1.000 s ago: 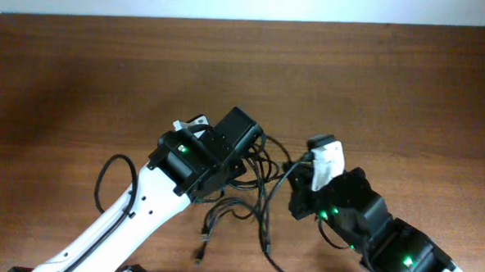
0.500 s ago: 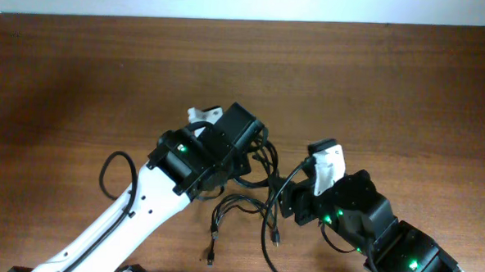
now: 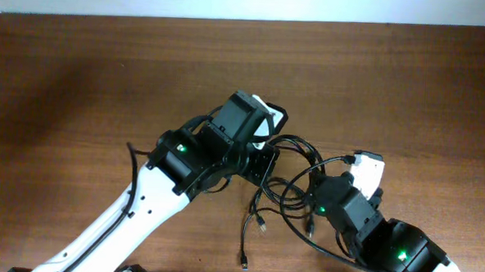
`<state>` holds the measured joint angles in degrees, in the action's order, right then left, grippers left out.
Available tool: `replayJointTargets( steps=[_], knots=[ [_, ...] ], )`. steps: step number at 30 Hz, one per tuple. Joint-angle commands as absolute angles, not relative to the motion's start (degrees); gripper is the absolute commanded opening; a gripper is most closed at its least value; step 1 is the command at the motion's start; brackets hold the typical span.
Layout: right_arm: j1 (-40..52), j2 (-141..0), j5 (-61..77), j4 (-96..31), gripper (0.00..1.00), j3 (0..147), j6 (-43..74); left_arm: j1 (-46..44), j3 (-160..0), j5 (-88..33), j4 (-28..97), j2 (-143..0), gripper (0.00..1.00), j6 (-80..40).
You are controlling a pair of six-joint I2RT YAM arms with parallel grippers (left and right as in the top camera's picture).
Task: Untangle cables
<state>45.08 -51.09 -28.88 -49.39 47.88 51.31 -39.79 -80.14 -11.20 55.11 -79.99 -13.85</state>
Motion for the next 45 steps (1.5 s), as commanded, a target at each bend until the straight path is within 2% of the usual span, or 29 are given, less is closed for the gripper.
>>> replayJointTargets(
  steps=[1,6,8,10,18,19,21,22,23,24,30,35,39,45],
  knots=[
    [44.93,-50.24,-33.61,-50.78,0.88,48.29,55.24,-35.97,-80.68,-7.86,55.0,-73.45,0.0,-10.7],
    [44.93,-50.19,-34.24,-50.78,0.91,48.29,55.66,-22.41,-80.68,1.61,54.92,-62.74,0.0,-9.23],
    [44.93,-50.19,-34.61,-50.76,0.93,48.29,57.14,-17.96,-80.68,1.3,55.68,-59.92,0.0,-2.81],
    [44.95,-50.17,-33.93,-50.13,1.0,48.29,57.74,-16.49,-80.66,1.32,56.47,-59.11,0.0,0.51],
    [44.95,-47.05,-27.38,-50.22,1.0,48.31,57.28,-16.34,-80.66,1.32,56.01,-68.16,0.0,-0.43],
    [44.95,-45.95,-27.38,-50.39,1.0,48.31,57.28,-16.34,-80.66,1.32,56.05,-69.73,0.02,-0.45],
    [44.95,-44.51,-27.05,-50.65,1.0,48.31,57.25,-16.34,-80.66,1.3,56.21,-74.0,0.0,-2.26],
    [44.95,-44.16,-26.46,-50.81,0.99,48.31,56.88,-16.34,-80.66,1.28,56.21,-75.53,0.22,-4.54],
    [44.95,-44.16,-25.89,-50.61,0.99,48.31,55.77,-16.34,-80.66,1.06,56.23,-76.88,0.72,-5.63],
    [44.95,-44.16,-25.65,-50.76,0.99,48.31,55.75,-16.34,-80.66,-0.25,56.34,-78.91,0.99,-5.56],
    [44.95,-44.18,-25.69,-50.78,0.99,48.31,54.19,-16.34,-80.66,-0.43,60.8,-88.88,0.99,-5.58],
    [44.95,-44.34,-25.69,-50.81,0.99,48.23,54.24,-16.34,-80.34,-0.69,63.13,-90.48,0.99,-5.58],
    [44.95,-46.65,-25.61,-50.78,0.99,48.23,54.26,-16.38,-79.37,-5.15,63.11,-91.74,0.99,-5.58],
    [44.95,-48.93,-25.19,-50.37,0.99,48.23,54.26,-16.38,-78.54,-3.99,57.6,-92.29,0.99,-5.58]
  ],
)
